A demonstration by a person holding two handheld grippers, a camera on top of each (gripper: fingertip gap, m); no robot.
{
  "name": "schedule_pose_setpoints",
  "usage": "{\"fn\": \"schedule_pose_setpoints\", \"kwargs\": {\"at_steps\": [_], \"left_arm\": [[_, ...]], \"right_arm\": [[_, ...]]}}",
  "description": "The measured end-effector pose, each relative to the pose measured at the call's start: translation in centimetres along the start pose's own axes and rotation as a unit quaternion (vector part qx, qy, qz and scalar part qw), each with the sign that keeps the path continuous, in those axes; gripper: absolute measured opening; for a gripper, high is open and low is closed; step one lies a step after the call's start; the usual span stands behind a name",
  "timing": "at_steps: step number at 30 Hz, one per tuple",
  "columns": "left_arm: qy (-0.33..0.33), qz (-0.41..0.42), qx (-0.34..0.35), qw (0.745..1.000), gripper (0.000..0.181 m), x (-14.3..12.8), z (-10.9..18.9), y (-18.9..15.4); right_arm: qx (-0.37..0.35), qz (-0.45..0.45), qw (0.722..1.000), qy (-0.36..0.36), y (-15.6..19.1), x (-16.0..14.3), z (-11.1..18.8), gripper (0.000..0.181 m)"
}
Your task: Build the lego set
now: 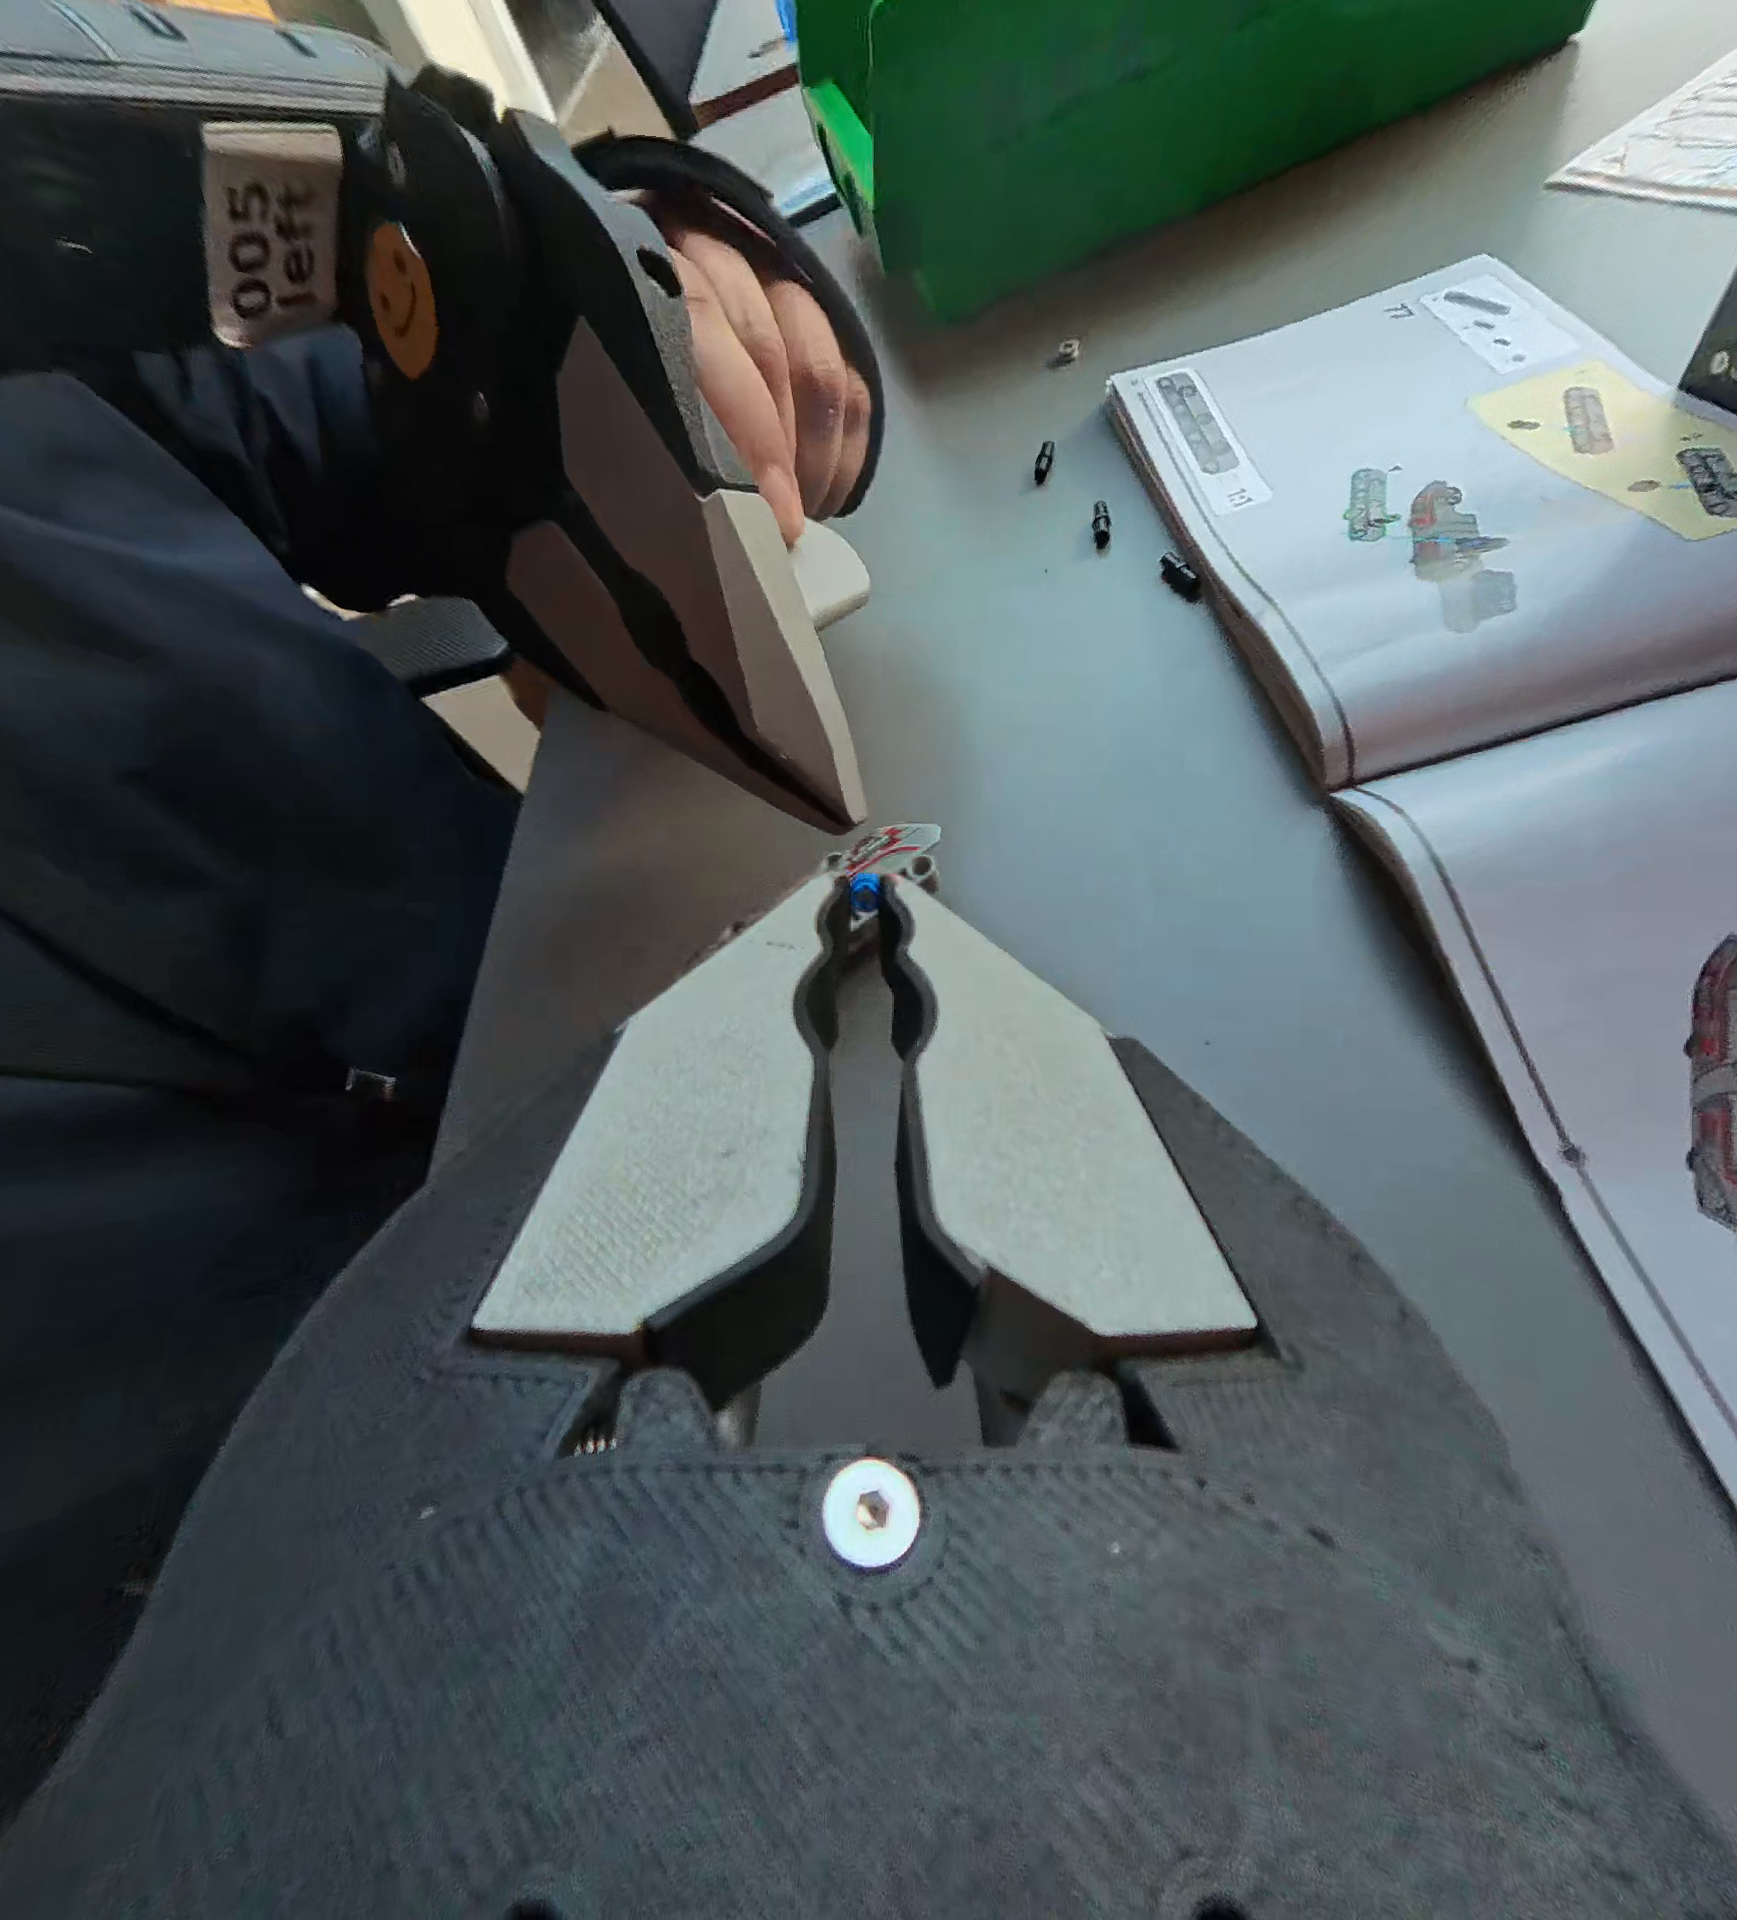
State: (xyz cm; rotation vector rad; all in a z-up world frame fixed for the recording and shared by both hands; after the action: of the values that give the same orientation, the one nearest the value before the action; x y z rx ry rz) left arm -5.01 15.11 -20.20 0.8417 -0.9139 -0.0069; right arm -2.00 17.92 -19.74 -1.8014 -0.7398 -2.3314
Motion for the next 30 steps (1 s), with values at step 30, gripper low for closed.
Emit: {"fn": "schedule_pose_setpoints", "kwargs": {"at_steps": [30], "left_arm": [[-0.020,0.037,0.126,0.991,0.001,1.1,0.5,2.7]], "right_arm": [[0.042,-0.191,0.963,-0.186,0.0,2.7,-1.1,0.001]]}}
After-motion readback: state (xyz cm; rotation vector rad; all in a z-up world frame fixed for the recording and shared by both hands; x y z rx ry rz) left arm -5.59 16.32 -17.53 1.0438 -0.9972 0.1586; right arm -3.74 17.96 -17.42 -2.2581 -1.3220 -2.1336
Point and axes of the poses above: each gripper's, where its closed fingertips meet, z back along the fingers, x out of its top, y = z × x across the jaws, the point moved 2 cm from there along z, back along the fingers, and after that the axes turned 15 degrees about -y, right-handed, at the moved point
